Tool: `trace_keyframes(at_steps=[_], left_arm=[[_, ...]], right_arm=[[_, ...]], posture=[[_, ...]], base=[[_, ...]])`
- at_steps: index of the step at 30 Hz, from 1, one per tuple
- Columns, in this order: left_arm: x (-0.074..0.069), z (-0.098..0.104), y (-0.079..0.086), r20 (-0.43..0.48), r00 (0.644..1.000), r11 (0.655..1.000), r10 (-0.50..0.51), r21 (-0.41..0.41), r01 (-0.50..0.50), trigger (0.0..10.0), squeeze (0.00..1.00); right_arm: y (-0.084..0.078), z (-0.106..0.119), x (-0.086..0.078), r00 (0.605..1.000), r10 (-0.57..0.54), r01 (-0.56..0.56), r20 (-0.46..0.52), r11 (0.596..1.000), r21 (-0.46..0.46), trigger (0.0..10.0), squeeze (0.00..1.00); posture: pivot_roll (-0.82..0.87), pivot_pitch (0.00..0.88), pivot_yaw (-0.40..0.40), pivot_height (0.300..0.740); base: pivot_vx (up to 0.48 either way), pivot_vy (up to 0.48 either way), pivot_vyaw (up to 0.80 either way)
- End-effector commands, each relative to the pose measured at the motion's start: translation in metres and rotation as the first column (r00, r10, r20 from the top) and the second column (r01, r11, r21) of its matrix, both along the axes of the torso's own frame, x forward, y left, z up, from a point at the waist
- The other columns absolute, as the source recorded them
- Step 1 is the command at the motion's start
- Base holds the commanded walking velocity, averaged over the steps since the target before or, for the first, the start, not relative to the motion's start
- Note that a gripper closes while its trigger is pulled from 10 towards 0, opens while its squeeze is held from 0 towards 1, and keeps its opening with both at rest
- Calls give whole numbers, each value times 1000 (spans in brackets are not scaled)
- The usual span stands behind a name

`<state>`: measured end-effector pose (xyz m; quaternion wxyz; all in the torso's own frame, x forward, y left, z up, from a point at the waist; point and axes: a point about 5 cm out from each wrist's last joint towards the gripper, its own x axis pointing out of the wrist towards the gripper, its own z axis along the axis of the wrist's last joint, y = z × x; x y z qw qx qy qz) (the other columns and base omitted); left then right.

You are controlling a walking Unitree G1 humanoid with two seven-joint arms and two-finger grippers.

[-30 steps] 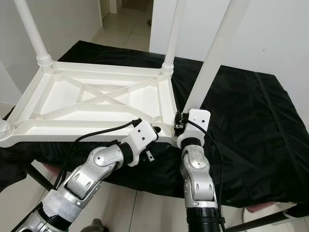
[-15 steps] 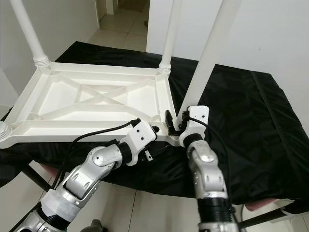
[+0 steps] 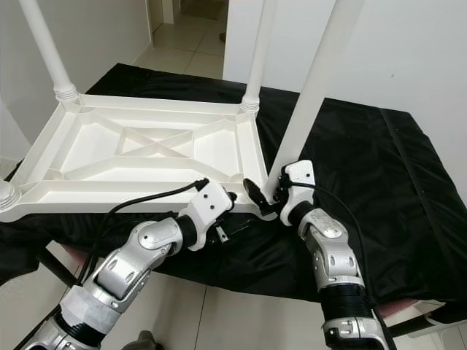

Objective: Building children table

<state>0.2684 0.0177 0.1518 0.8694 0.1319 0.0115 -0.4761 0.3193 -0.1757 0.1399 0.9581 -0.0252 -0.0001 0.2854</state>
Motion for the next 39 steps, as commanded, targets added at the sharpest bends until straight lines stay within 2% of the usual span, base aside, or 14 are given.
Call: trace_keyframes(at_steps=[1, 2, 3, 12, 17, 21, 25, 28, 29, 30, 32, 33, 35, 39], left_arm=[[-3, 1, -1, -15, 999, 999, -36, -7, 36, 10000, 0], [-3, 2, -1, -17, 999, 999, -33, -10, 33, 10000, 0], [-2, 2, -1, -18, 999, 1000, -29, -12, 28, 10000, 0], [-2, 2, -7, -63, 998, 998, -30, -49, 27, 10000, 0], [1, 1, -7, -67, 997, 999, -28, -47, 25, 10000, 0], [3, 2, -7, -67, 998, 998, -21, -53, 18, 10000, 0], [9, 5, -3, -66, 998, 999, -6, -45, 3, 10000, 0], [9, 5, -3, -66, 998, 999, -6, -45, 3, 10000, 0], [9, 6, -2, -54, 998, 999, -12, -31, 11, 10000, 0], [9, 6, -2, -54, 998, 999, -12, -31, 11, 10000, 0], [13, 9, 0, -36, 999, 999, 19, -39, -21, 10000, 0], [15, 11, 1, -32, 999, 998, 40, -46, -41, 10000, 0], [18, 12, 2, -28, 998, 997, 59, -53, -60, 10000, 0], [19, 13, 4, -27, 997, 996, 71, -59, -72, 10000, 0]], right_arm=[[4, -5, -1, 999, 42, -42, -15, 999, 1, 10000, 0], [3, -6, 1, 998, 64, -64, -21, 998, -1, 2588, 0], [1, -7, 3, 996, 80, -80, -26, 997, 0, 0, 0], [-11, -11, 10, 997, 53, -55, -53, 998, -31, 0, 0], [-14, -19, 13, 994, -82, 79, -73, 996, -39, 0, 0], [-14, -21, 12, 992, -105, 103, -71, 994, -38, 0, 0], [-2, -21, 5, 977, -207, 207, -58, 978, -2, 0, 0], [-2, -21, 5, 977, -207, 207, -58, 978, -2, 0, 0], [0, -21, 3, 963, -262, 264, -68, 965, 10, 0, 0], [0, -21, 3, 963, -262, 264, -68, 965, 10, 0, 0], [3, -24, -7, 886, -456, 455, -91, 890, -25, 0, 0], [4, -24, -12, 850, -519, 517, -90, 855, -41, 0, 0], [7, -23, -18, 806, -585, 583, -87, 811, -50, 0, 0], [12, -23, -22, 782, -617, 617, -88, 786, -32, 0, 0]], posture=[[141, 7, -60, 740], [141, 8, -60, 740], [140, 8, -59, 740], [127, 25, -66, 740], [121, 28, -66, 740], [117, 29, -62, 740], [117, 29, -57, 740], [117, 29, -57, 740], [119, 30, -50, 740], [119, 30, -50, 740], [116, 35, -48, 740], [116, 35, -48, 740], [114, 36, -49, 740], [113, 35, -49, 740]], base=[[0, 0, 0], [0, 0, 0], [0, 0, 0], [0, 0, 0], [0, 0, 0], [0, 0, 0], [0, 0, 0], [0, 0, 0], [0, 0, 0], [0, 0, 0], [0, 0, 0], [0, 0, 0], [0, 0, 0], [0, 0, 0]])
